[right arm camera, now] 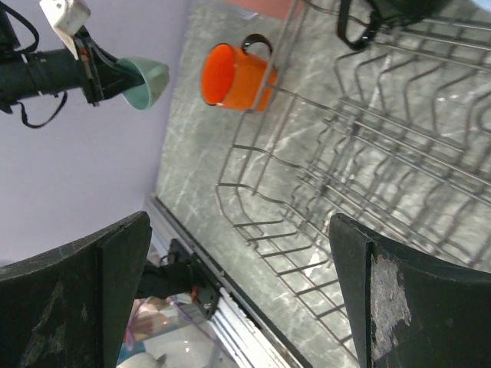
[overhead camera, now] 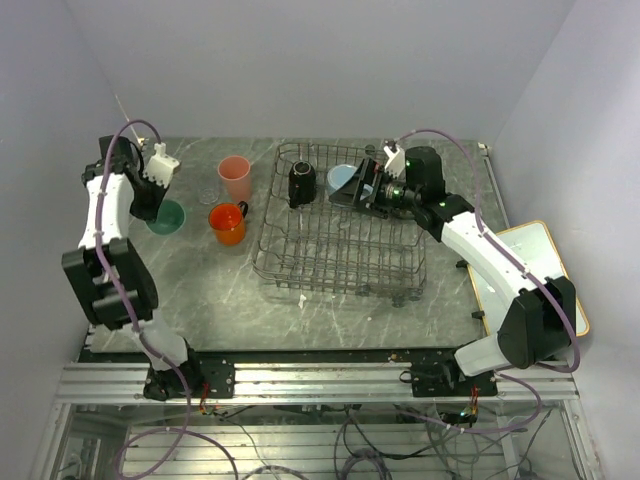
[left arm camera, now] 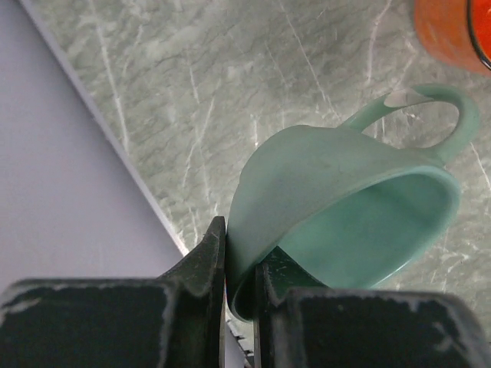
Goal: Unload the cups from the dish rack
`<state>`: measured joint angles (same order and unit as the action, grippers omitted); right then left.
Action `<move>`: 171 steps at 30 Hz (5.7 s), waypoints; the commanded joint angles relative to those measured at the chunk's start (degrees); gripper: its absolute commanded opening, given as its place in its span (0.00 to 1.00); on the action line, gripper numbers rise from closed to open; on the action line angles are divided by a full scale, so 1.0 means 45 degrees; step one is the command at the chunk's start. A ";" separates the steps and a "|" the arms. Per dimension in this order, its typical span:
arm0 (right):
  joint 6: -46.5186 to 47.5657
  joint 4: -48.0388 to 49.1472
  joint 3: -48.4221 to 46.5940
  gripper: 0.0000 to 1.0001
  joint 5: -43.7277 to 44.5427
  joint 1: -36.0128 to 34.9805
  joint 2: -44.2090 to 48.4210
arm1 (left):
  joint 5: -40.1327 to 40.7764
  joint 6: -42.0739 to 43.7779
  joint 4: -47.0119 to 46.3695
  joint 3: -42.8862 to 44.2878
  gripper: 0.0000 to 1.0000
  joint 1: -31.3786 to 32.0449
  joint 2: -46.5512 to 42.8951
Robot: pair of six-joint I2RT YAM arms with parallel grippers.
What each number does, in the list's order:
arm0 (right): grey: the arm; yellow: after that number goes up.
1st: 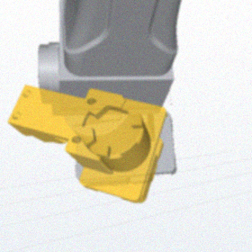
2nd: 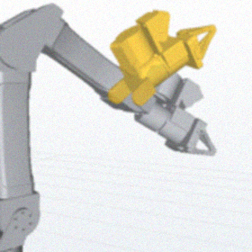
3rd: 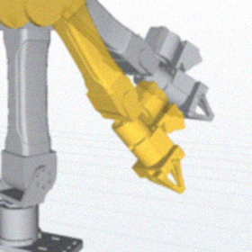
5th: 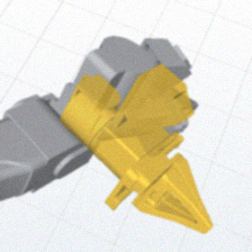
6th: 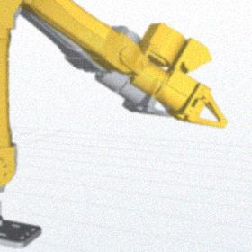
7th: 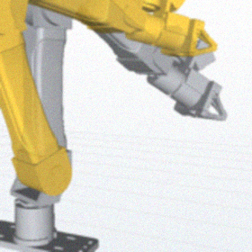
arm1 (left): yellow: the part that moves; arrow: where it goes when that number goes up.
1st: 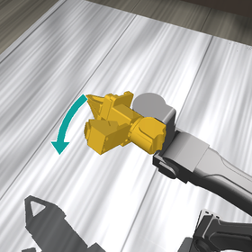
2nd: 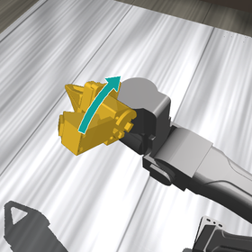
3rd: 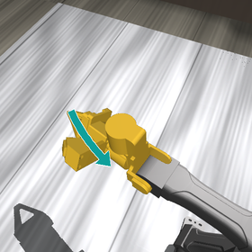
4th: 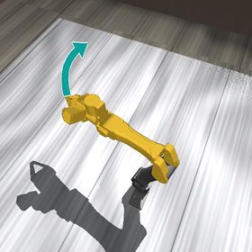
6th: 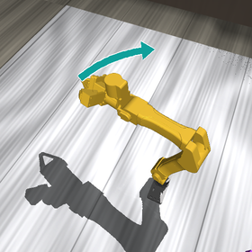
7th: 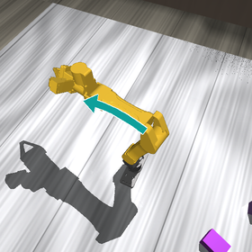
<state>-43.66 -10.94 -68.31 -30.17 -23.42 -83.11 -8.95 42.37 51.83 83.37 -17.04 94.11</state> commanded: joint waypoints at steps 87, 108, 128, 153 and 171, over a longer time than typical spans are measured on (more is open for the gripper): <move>0.4428 -0.3023 -1.1453 0.08 1.3324 -0.4317 -1.1558 | -0.3003 0.0332 0.4366 -0.0329 0.89 0.0875 -0.4526; 0.4272 -0.3105 -1.0198 0.00 1.1623 -0.4312 -0.7998 | -0.5973 0.2649 0.5293 -0.2072 1.00 0.0875 -0.6549; -0.3471 0.3609 0.0217 0.00 0.1764 -0.4983 0.0253 | -1.0217 0.4586 0.3796 -0.2844 0.99 0.0866 -0.9195; -1.1561 1.2173 0.1033 0.00 0.0499 -0.6507 -0.1823 | -1.1236 0.2092 -0.2847 -0.5440 0.85 0.0885 -1.2285; -1.2326 1.3026 0.1420 0.43 0.0938 -0.7229 -0.2122 | -1.0071 0.2502 -0.1714 -0.5341 0.07 0.0881 -1.1236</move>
<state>-99.57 40.91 -59.88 -26.74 -57.12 -95.13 -57.32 53.95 43.24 59.61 -13.41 41.93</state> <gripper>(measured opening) 0.220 0.177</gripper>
